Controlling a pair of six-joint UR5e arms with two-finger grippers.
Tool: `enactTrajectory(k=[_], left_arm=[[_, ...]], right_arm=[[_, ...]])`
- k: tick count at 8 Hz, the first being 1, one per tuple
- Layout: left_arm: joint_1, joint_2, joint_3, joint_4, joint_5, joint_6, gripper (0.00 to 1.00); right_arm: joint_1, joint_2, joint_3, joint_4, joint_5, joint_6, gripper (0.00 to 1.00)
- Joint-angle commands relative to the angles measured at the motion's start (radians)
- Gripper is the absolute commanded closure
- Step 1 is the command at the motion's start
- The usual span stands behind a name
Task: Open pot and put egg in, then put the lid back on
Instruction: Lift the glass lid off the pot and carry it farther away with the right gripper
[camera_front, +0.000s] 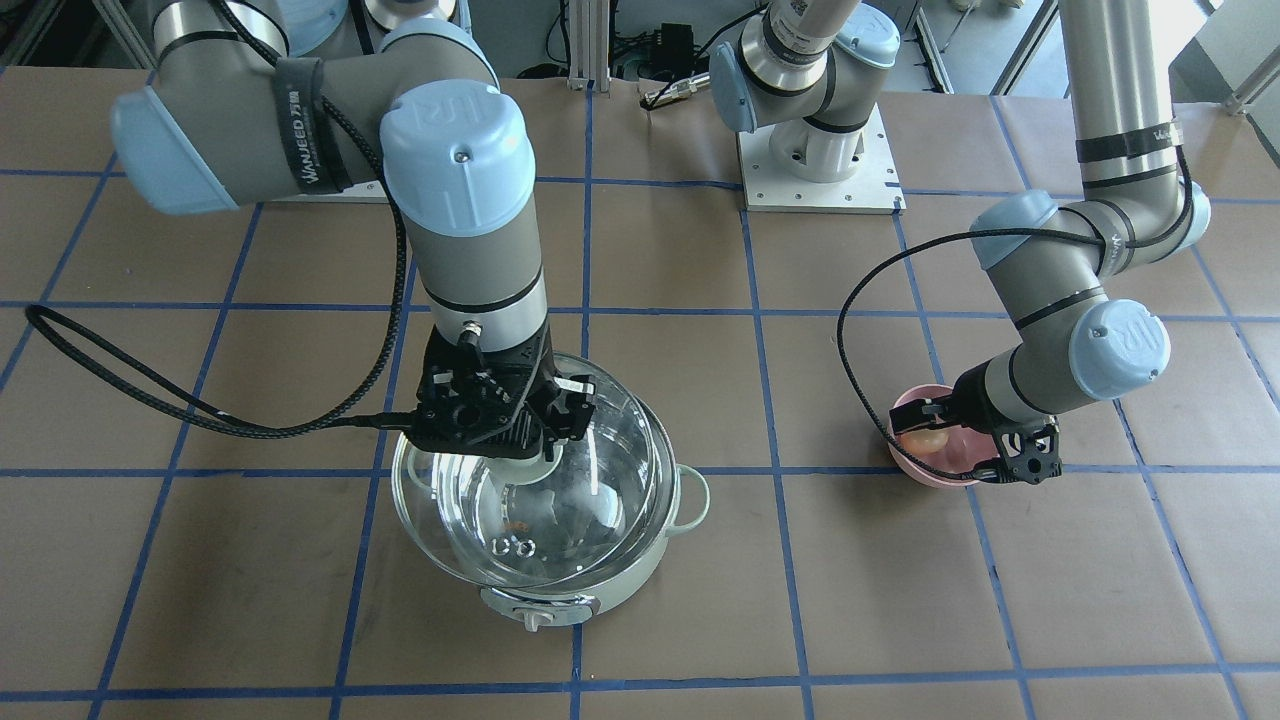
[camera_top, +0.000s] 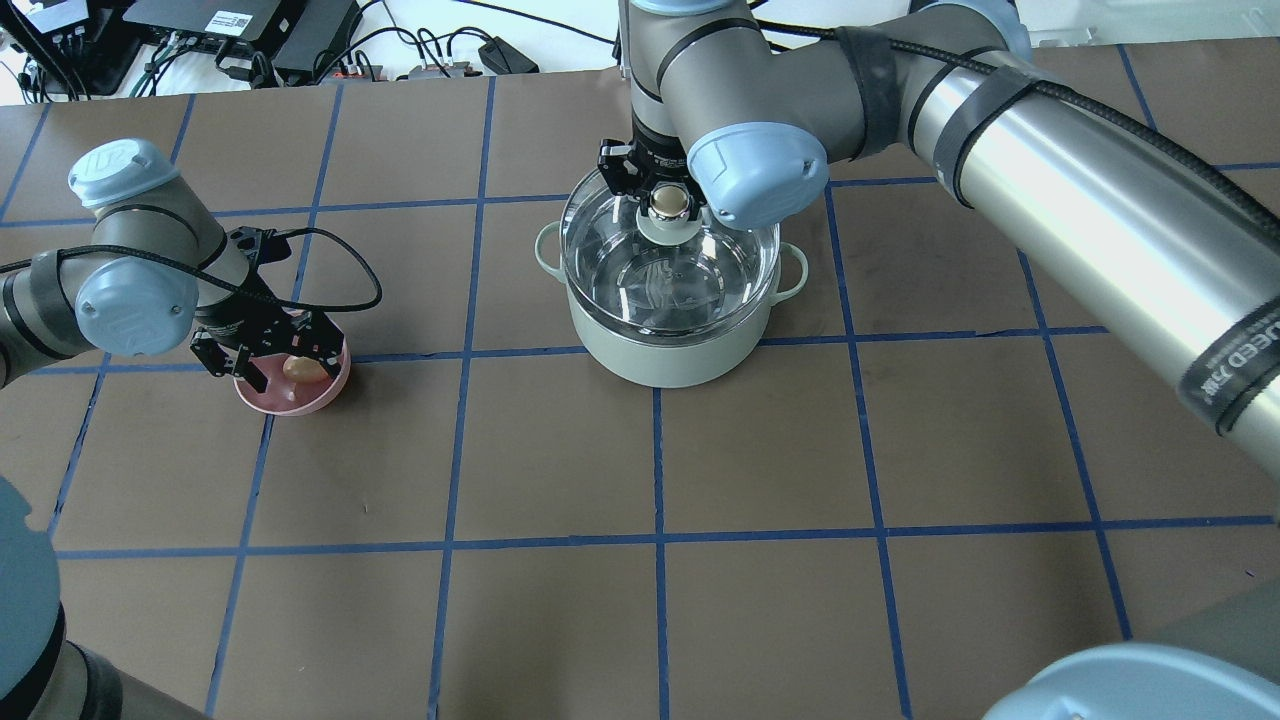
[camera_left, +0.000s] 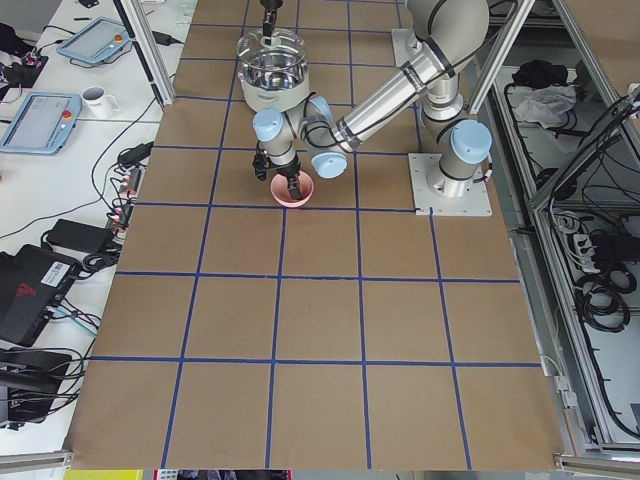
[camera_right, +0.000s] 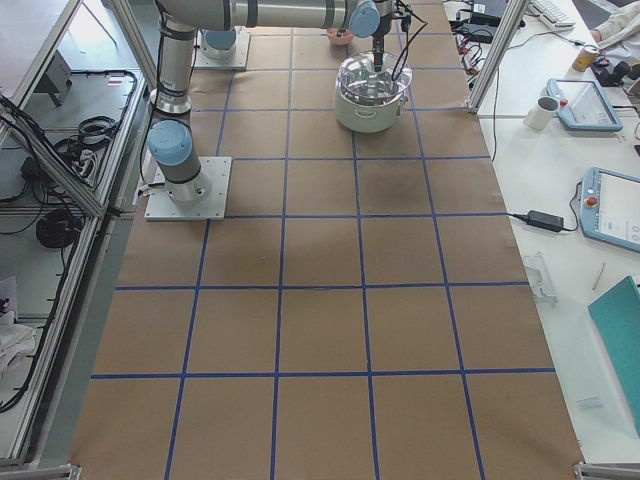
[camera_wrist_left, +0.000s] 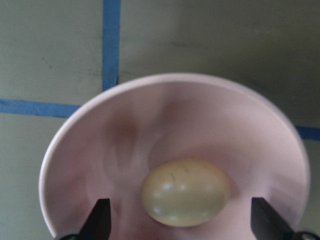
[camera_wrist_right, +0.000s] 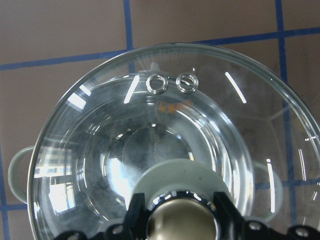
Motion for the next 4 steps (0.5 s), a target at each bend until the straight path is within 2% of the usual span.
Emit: enactTrajectory(k=[1,4], left_arm=[[0.000,-0.003,-0.002,0.060,0.052,0.022,0.02],[-0.001,-0.009,-0.005,0.064,0.043,0.019,0.03]], right_arm=[[-0.151,-0.070,-0.004,0.121,0.004,-0.234,1.00],[-0.297,-0.092,0.002,0.169,0.001,-0.475,1.00]])
